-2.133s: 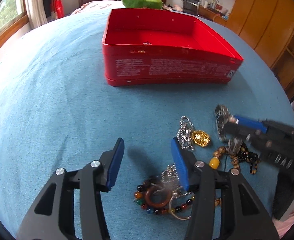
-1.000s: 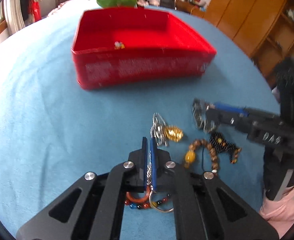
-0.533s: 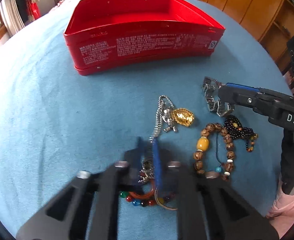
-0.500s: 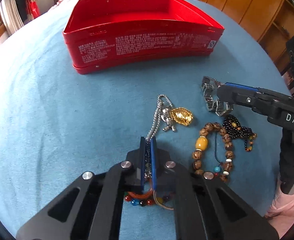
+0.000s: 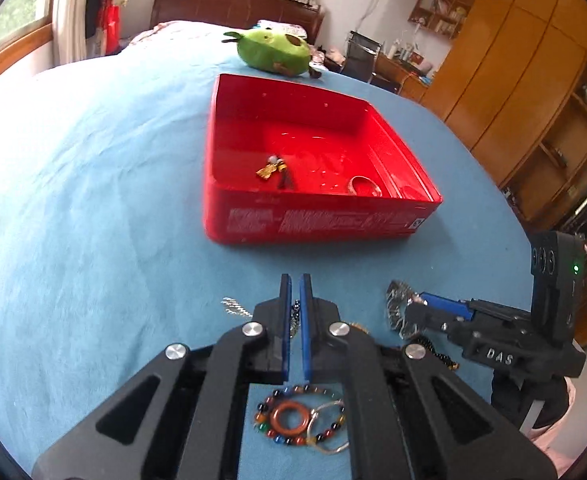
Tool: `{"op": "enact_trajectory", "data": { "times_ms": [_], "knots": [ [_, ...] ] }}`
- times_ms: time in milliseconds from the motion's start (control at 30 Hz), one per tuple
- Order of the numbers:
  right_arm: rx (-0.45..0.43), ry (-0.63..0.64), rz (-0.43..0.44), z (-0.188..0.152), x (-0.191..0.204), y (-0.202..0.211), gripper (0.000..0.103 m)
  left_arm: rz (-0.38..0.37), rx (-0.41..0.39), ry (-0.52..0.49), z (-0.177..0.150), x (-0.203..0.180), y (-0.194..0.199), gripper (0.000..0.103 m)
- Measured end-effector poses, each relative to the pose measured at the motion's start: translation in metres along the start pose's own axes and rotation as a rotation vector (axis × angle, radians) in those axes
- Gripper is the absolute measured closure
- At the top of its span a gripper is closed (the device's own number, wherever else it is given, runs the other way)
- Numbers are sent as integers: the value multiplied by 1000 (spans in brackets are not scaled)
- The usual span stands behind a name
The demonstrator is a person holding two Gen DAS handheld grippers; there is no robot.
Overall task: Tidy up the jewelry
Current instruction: 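Grasp and lift the silver chain with the left tool while the right tool holds the watch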
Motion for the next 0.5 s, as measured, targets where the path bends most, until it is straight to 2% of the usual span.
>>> {"op": "enact_trajectory", "data": {
  "times_ms": [233,333,367,433,467,500],
  "knots": [
    [3,3,3,-1,0,0,72,-16,173,-22,1,-17,-60,100],
    [4,5,5,-1,0,1,72,-10,181,7,1,-10,-62,98],
    [4,6,5,-1,0,1,72,-3,173,13,2,-8,-60,95],
    [5,5,5,-1,0,1,72,5,160,26,-1,-2,-51,79],
    [7,5,4,-1,0,1,72,7,158,29,-2,-2,-50,67],
    [8,5,3,-1,0,0,72,8,160,27,-4,-3,-50,64]
  ]
}}
Point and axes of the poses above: each gripper's, at about its wrist camera, not at the fingertips, and y roughly against the way its jaws point, x to its left, z to its top, the point moved 1 cm from there along -y, roughly the way its jaws point, and after that the axes turned 14 degrees about x, right-handed, at the moved point
